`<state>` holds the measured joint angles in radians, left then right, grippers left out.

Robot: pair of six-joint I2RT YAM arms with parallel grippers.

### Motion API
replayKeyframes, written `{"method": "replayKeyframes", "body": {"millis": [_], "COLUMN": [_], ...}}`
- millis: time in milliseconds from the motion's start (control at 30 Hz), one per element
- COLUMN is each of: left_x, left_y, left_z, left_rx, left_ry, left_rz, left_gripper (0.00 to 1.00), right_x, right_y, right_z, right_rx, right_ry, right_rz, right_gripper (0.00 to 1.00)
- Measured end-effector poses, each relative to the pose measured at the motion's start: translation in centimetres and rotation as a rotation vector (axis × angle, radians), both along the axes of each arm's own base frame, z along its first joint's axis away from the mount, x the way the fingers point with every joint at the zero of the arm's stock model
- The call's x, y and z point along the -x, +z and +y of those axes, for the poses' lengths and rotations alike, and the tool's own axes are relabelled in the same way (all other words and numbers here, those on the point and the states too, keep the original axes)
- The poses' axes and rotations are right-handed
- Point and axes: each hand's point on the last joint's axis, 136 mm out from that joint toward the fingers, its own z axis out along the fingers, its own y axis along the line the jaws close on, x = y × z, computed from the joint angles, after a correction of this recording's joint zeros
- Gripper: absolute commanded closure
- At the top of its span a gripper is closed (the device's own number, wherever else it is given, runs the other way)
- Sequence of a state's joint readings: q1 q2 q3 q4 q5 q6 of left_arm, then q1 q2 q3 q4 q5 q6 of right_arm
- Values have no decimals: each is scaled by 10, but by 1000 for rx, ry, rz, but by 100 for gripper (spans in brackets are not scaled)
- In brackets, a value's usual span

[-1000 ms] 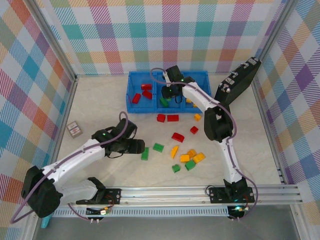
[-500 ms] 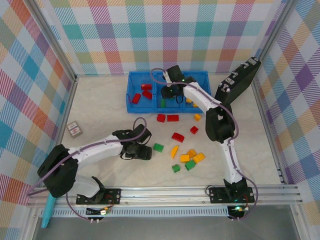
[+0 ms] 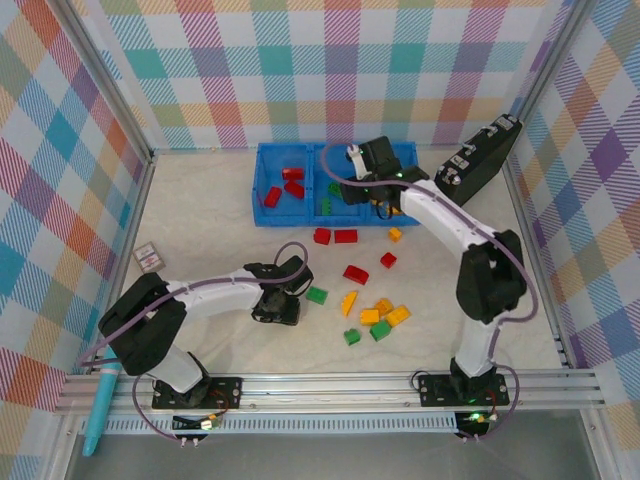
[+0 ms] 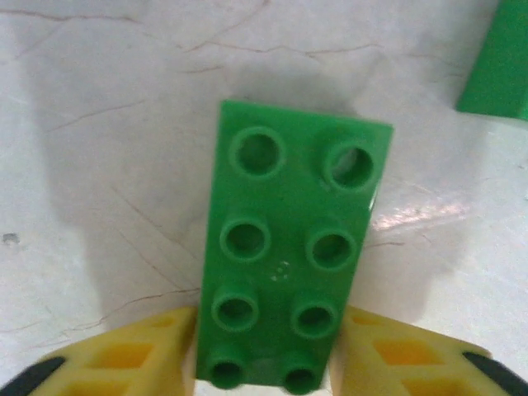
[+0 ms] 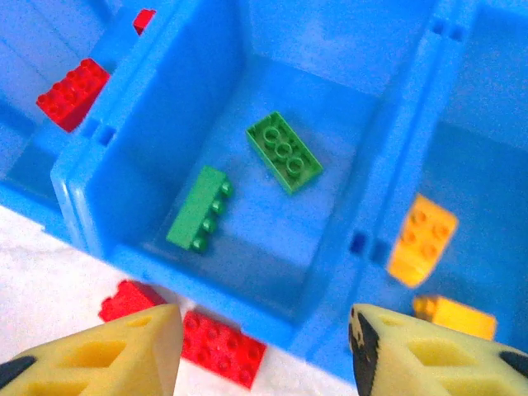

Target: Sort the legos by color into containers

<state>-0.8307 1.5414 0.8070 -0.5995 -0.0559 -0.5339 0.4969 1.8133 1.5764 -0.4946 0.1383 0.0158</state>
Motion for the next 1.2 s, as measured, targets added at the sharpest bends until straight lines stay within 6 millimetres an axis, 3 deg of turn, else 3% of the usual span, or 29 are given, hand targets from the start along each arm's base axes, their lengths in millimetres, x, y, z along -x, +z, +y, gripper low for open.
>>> {"method": "replayKeyframes", "body": {"millis": [233,333,467,600,667,800,1000,1200], "left_x": [-2,-13,-48,-93,-116,-156,-216,-273], "left_y": [4,17,64,125,151,181,182,163], "left_z": [-1,-11,-36,-56,-55,-54,-64,-90], "left_rx": [-17,-12,46,126,146,156,155,138], "left_ry": [-22,-56,-105,-130,-132,-120,-104,-129], "left_rz": [4,-20,-123,-270,-345,-460,-533,-557], "left_gripper": [75,76,77,77,77,78,78,78], "right_x": [71,100,141,174,185,200,220,255], "right_y": [-17,-27,-52,-78,-82,-76,-70,-88], "right_z": [-52,-65,-81,-92,-91,-85,-89,-115], "right_rx": [16,-41,-138,-210,-243,-311,-346,-337], "right_ry": [-152,-239,-362,-463,-488,-494,-524,-674], "right_rz": [111,180,270,349,362,356,373,461], "right_gripper": [42,42,42,43,43,43,43,41]}}
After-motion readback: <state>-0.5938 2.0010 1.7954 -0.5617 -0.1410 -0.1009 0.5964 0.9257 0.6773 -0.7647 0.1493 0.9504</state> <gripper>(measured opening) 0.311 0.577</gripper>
